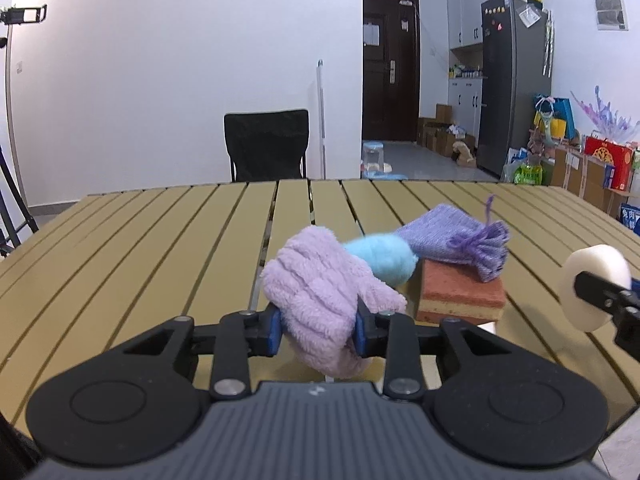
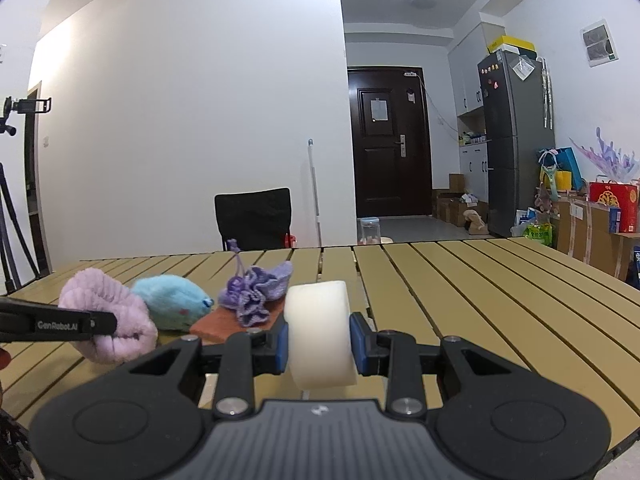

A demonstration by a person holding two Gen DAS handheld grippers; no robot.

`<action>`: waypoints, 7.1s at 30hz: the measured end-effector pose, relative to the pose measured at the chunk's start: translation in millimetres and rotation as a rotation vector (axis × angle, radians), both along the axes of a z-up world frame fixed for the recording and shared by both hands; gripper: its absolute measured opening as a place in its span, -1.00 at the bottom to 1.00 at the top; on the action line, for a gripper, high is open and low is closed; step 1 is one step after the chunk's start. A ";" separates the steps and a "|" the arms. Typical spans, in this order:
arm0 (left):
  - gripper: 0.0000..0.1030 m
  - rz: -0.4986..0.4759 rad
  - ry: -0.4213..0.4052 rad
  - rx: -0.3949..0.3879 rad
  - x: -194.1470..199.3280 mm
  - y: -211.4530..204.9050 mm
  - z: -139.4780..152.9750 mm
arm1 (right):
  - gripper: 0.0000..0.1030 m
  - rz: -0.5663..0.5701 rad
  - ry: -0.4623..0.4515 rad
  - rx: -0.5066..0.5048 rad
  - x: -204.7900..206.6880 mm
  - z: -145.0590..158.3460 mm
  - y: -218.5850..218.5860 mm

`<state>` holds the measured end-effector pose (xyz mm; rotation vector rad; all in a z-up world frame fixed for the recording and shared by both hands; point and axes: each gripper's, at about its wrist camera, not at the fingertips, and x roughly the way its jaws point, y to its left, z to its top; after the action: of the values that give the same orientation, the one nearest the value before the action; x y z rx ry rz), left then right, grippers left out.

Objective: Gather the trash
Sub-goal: 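Grasp the lilac fuzzy towel with the left gripper, then carry the lilac towel and white foam roll toward the black bin, then lower the left gripper over the bin and open it to drop the lilac towel, then move the right gripper over the bin and release the white foam roll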

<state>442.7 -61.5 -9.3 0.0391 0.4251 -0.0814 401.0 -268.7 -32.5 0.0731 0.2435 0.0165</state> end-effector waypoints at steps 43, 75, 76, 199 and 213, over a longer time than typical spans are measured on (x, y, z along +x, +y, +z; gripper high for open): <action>-0.35 -0.045 0.082 0.115 -213.2 14.4 -30.0 | -0.42 0.143 0.193 -0.093 -178.8 -31.5 47.8; -0.35 0.074 0.490 0.162 -206.4 35.3 -162.0 | -0.43 0.119 0.595 -0.086 -175.9 -145.7 36.1; -0.35 0.079 0.508 0.160 -204.2 37.3 -166.7 | -0.43 0.117 0.602 -0.087 -175.2 -148.4 35.4; 1.00 0.098 0.842 0.053 -110.4 -78.8 -206.9 | -0.42 -0.030 0.780 -0.026 -152.0 -207.3 -21.2; 1.00 0.110 0.793 0.029 -116.5 -55.1 -188.6 | -0.42 -0.016 0.751 -0.037 -149.6 -191.8 -10.0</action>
<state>326.3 -116.5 -197.9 0.0107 1.2194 0.0223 251.4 -278.7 -224.3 0.0412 0.9934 -0.0325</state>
